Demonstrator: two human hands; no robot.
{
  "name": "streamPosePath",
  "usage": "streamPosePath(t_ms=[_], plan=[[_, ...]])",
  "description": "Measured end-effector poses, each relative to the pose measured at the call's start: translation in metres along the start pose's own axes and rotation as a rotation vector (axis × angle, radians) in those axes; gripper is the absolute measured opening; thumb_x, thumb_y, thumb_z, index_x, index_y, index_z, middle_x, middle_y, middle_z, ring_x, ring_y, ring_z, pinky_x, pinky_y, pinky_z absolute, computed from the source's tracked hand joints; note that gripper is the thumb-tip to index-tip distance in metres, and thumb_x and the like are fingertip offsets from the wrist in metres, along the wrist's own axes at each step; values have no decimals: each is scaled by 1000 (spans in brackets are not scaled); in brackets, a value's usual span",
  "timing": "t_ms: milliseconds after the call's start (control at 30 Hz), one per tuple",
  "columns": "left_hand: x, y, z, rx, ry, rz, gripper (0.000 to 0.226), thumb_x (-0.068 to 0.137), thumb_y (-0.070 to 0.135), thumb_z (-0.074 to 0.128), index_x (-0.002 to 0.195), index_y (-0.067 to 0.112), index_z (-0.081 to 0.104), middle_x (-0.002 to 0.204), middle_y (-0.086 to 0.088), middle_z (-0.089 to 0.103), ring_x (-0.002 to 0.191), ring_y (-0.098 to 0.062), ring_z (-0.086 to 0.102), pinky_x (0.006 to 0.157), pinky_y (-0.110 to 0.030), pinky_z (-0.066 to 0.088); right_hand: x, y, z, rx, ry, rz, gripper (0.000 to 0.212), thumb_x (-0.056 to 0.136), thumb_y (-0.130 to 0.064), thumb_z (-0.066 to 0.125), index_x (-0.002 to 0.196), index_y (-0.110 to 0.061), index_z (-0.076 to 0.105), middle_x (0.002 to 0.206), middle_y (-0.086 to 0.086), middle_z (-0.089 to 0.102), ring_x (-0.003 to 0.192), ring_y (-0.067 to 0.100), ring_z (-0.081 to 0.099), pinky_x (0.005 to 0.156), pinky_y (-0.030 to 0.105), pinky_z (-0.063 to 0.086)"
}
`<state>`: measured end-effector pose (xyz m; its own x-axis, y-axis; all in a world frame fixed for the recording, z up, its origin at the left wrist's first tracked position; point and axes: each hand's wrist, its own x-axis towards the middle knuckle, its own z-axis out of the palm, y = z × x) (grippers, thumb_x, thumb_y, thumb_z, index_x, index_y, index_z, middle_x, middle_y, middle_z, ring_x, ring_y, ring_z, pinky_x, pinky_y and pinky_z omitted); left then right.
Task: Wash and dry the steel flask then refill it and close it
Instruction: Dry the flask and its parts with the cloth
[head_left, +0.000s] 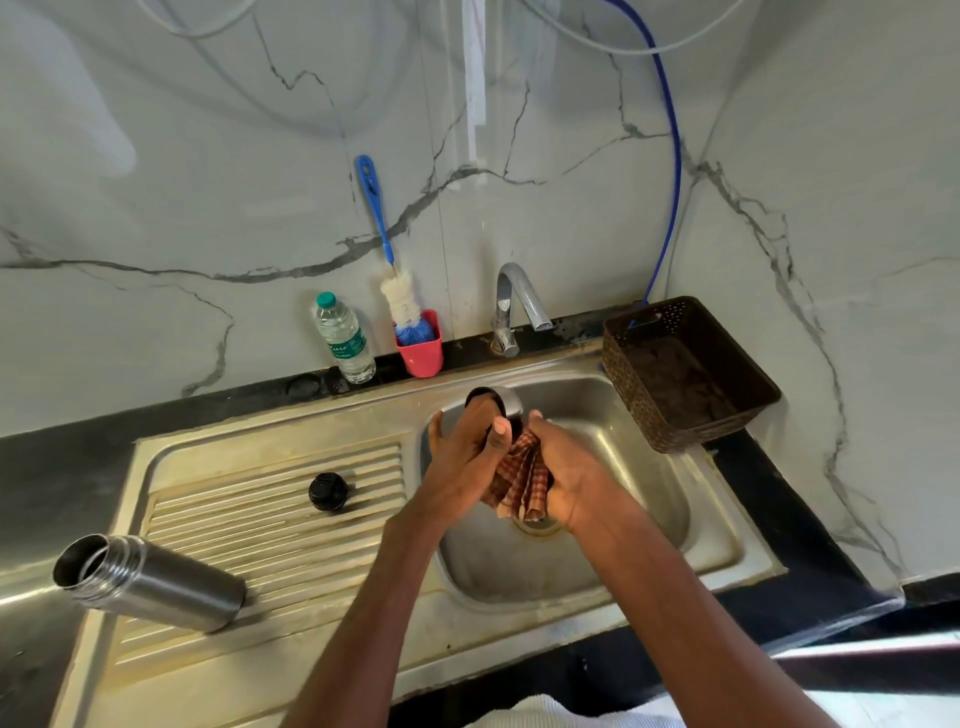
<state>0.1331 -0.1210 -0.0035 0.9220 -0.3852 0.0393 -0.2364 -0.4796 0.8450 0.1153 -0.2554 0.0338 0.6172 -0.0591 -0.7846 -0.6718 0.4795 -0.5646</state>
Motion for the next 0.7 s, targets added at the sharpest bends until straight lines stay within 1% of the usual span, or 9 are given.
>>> streamPosePath(t_ms=[100, 200, 267, 333, 433, 500, 600, 633, 700], plan=[[-1, -5, -1, 80, -48, -6, 80, 82, 96, 2, 92, 33, 50, 99, 19, 53, 104, 6, 53, 125, -50, -6, -9, 1, -5, -52, 17, -1, 49, 106, -51, 49, 117, -8, 69, 87, 17, 79, 68, 31, 77, 54, 44, 61], [-4, -21, -4, 34, -69, -123, 101, 80, 95, -2, 115, 24, 60, 128, 13, 60, 126, 5, 47, 125, -40, -8, -22, -7, -16, -86, 63, -138, 46, 100, -53, 59, 113, -9, 70, 89, 16, 79, 79, 34, 77, 73, 52, 63], [-8, -29, -6, -261, -17, -279, 104, 83, 93, 7, 140, 20, 56, 145, 6, 56, 141, -4, 42, 128, -26, 15, -34, -17, -21, -8, 10, -252, 48, 92, -54, 72, 113, -12, 68, 97, 16, 79, 88, 36, 77, 78, 54, 63], [-11, -26, -7, -618, 50, -326, 116, 80, 94, 22, 145, 1, 48, 140, -10, 62, 135, -10, 54, 111, -10, 35, -40, -21, -24, -76, 28, -414, 40, 85, -44, 82, 108, -13, 67, 99, 14, 79, 85, 31, 78, 70, 47, 65], [-12, -15, -6, -820, 74, -346, 120, 79, 92, 38, 148, -6, 44, 144, -21, 61, 139, -26, 55, 125, -38, 30, -33, -13, -24, -481, 290, -791, 15, 97, -12, 69, 96, -25, 62, 87, -2, 73, 75, 14, 75, 55, 21, 60], [-11, -7, -6, -857, 78, -344, 118, 82, 89, 37, 142, -12, 48, 138, -25, 63, 135, -33, 58, 125, -48, 28, -23, 0, -25, -765, 294, -958, 27, 99, -4, 58, 111, -27, 63, 94, -3, 73, 70, 8, 71, 59, 28, 62], [-14, 4, -4, -857, 124, -318, 99, 88, 86, 37, 118, -5, 65, 115, -21, 71, 116, -28, 66, 115, -47, 40, -13, 18, -23, -1217, 130, -1041, 63, 92, 2, 55, 148, -27, 50, 152, 2, 52, 121, 15, 62, 98, 38, 56], [-16, 8, -2, -855, 128, -303, 91, 91, 81, 35, 116, 1, 69, 113, -15, 74, 114, -24, 68, 115, -46, 42, -9, 23, -22, -1299, 66, -1061, 73, 89, 5, 54, 153, -28, 44, 160, -2, 43, 140, 17, 48, 112, 42, 47], [-20, 10, 2, -850, 136, -292, 81, 95, 73, 32, 125, 9, 71, 122, -12, 75, 122, -22, 67, 120, -47, 40, -14, 23, -16, -1289, 9, -1076, 76, 85, 9, 55, 153, -24, 44, 158, -4, 45, 148, 17, 40, 117, 39, 41]])
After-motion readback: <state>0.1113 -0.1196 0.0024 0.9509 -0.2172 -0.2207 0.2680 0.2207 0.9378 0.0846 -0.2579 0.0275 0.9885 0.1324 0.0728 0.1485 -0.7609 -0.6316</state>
